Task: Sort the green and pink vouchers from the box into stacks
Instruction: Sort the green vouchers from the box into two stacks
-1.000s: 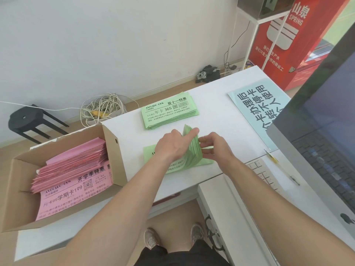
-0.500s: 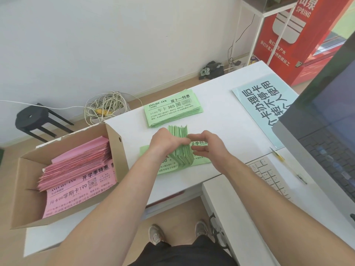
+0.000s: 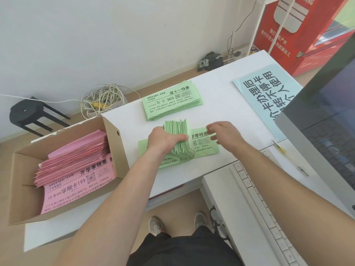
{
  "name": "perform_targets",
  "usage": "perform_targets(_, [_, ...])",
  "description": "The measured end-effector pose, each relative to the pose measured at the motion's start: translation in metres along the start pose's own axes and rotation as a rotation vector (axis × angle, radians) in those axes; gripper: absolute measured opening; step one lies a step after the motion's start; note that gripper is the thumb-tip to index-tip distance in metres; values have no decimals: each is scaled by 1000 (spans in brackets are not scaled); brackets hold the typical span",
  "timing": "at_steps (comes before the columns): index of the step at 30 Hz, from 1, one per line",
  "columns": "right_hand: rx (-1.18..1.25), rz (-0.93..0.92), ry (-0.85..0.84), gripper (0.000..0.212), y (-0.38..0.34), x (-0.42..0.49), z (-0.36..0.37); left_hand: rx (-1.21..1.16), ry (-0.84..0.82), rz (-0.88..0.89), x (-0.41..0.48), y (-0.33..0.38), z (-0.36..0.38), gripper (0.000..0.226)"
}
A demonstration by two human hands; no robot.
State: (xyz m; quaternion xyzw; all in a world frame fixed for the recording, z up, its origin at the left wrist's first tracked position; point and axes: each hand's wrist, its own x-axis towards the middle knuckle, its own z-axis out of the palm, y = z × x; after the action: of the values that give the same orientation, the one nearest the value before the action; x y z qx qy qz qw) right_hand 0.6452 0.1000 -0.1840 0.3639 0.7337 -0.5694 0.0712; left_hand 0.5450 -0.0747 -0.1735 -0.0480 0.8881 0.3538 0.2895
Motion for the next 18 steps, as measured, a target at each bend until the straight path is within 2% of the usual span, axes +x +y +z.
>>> perform_targets(4, [-151,44,112,41,14,5,-9,-33,-4,11,3,-4,-1,72])
perform_targets(6, [-194,60,99,37,19,6,-10,-42,-8,18,2,-5,-2,73])
perform_targets(10, [-299,53,87,22,24,6,-10,-73,-19,40,2,-7,-3,89])
perform_targets(14, [-360,49,80,19,26,5,-8,-72,-39,43,4,-9,-3,86])
perform_targets(18, [-388,51,79,25,28,3,-6,-71,-36,55,1,-8,-2,74])
